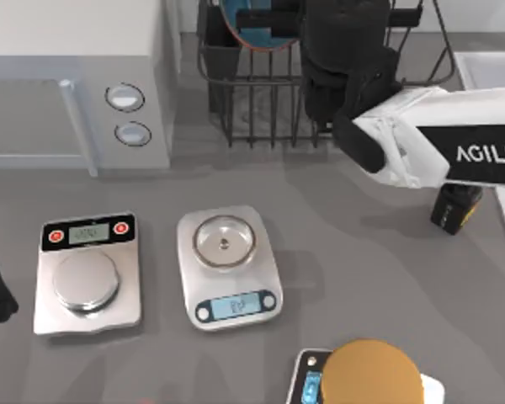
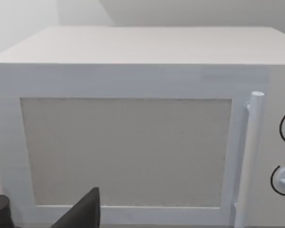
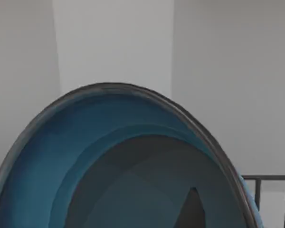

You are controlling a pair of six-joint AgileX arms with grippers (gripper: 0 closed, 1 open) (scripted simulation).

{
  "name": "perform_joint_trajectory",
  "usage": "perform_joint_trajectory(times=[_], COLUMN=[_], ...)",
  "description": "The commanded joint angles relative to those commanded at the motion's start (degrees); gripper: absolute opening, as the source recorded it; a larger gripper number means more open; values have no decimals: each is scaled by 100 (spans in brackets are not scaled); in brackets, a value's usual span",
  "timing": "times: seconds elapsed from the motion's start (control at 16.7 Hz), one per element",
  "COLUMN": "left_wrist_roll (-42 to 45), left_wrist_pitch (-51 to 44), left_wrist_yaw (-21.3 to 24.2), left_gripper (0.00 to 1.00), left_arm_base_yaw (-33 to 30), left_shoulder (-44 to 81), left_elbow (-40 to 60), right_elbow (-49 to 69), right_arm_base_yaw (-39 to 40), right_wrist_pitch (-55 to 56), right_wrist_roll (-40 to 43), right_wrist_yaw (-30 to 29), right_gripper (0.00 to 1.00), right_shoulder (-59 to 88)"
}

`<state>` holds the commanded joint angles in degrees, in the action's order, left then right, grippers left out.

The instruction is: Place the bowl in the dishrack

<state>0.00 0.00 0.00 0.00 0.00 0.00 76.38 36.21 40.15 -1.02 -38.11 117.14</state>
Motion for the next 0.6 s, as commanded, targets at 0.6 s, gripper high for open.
perform_joint_trajectory(times=[0.6], left_wrist_roll=[0], left_wrist_pitch=[0], left_wrist_yaw=[0], left_gripper=[100], left_arm_base_yaw=[0], left_shoulder=[0], left_elbow=[0], right_elbow=[0], right_arm_base_yaw=[0], right_wrist_pitch=[0], right_wrist_roll=[0], right_wrist_yaw=[0], right_gripper=[100], right_shoulder=[0])
